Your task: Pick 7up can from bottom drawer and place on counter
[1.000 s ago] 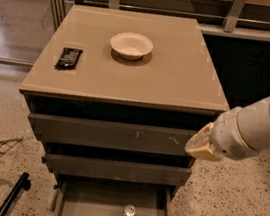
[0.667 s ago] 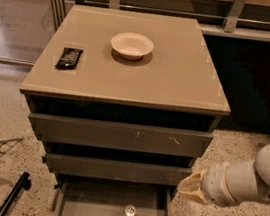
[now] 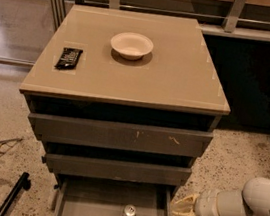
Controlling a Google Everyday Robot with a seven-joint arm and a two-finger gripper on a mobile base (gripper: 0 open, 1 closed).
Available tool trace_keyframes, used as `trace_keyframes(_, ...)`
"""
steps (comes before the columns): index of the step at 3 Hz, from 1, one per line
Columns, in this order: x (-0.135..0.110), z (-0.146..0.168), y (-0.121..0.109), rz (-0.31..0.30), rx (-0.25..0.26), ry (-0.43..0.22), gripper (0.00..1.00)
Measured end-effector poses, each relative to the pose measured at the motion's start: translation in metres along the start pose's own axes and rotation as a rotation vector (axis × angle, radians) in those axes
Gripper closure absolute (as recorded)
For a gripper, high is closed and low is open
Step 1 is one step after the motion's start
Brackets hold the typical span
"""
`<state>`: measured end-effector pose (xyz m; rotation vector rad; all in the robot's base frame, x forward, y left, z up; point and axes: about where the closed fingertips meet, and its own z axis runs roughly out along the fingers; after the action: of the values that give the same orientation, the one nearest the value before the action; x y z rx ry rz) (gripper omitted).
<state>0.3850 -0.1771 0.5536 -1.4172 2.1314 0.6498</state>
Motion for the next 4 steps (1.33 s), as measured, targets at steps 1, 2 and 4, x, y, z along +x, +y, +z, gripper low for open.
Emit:
trace_keyframes(1,0.006,0.004,-0.002,-0.01,0.007,0.021,1.0)
trace_keyframes(2,0.032,0.037,0.001,-0.053,-0.005,0.05,1.0)
trace_keyframes(4,0.07,0.116,-0.022,-0.109,0.052,0.004,1.0)
